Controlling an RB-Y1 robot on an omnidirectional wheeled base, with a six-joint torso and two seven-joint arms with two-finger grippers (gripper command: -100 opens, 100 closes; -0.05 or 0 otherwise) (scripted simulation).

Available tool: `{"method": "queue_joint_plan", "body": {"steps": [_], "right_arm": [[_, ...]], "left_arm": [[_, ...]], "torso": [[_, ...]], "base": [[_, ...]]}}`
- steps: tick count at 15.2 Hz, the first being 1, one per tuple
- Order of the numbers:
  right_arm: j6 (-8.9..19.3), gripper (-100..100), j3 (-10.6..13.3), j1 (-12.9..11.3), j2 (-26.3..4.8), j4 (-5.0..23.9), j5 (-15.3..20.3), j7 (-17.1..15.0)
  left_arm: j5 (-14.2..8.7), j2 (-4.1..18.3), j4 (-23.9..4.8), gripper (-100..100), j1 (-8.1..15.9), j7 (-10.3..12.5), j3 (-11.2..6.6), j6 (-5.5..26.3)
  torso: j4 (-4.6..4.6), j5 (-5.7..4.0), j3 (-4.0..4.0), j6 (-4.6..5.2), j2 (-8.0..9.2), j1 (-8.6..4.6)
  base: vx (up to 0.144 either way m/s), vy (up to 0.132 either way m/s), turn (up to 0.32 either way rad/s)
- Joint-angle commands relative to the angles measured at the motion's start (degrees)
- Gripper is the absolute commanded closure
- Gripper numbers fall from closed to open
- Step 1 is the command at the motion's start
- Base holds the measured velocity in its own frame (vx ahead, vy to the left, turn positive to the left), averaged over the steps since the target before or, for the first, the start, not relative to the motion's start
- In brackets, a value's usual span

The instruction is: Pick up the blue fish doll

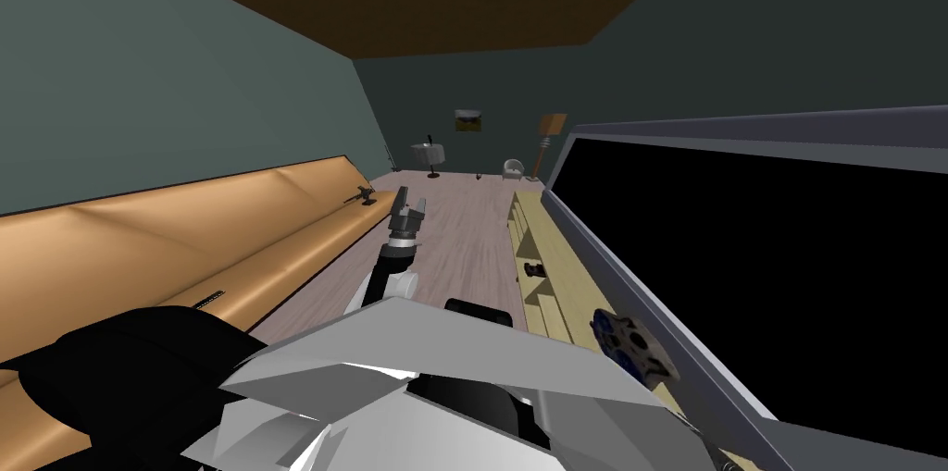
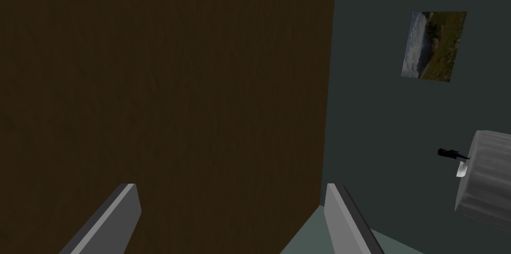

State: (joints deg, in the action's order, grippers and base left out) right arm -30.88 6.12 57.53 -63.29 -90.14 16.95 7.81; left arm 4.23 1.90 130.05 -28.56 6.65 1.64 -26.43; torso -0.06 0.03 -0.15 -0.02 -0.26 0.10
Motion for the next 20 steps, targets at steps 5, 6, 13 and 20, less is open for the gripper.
{"method": "queue_joint_plan", "body": {"steps": [5, 6, 13, 20], "right_arm": [[0.28, -100, 0.34, 3.44, -6.41, 6.37, 3.08, 1.18], [0.28, -100, 0.34, 3.44, -6.41, 6.37, 3.08, 1.18], [0.84, -100, 0.74, 8.53, -14.61, 14.31, 7.55, 3.27], [1.38, -100, 1.67, 8.97, -15.3, 17.06, 9.35, 4.5]], "left_arm": [[0.0, 0.0, 0.0, 0, -0.01, 0.0, 0.0, 0.0], [0.0, 0.0, 0.0, 0, 0.0, 0.0, 0.0, 0.0], [0.0, 0.0, 0.0, 0, -0.01, 0.0, 0.0, 0.0], [0.0, 0.0, 0.0, 0, -0.01, 0.0, 0.0, 0.0]], "torso": [[-0.03, 0.01, -0.06, 0.02, -0.11, 0.04], [-0.02, 0.01, -0.05, 0.0, -0.09, 0.04], [-0.07, 0.05, -0.17, -0.03, -0.3, 0.19], [-0.04, 0.04, -0.1, 0.01, -0.16, 0.18]], "base": [[0.081, 0.02, 0.102], [0.062, 0.016, 0.072], [0.1, 0.037, 0.137], [0.089, 0.035, 0.087]]}}
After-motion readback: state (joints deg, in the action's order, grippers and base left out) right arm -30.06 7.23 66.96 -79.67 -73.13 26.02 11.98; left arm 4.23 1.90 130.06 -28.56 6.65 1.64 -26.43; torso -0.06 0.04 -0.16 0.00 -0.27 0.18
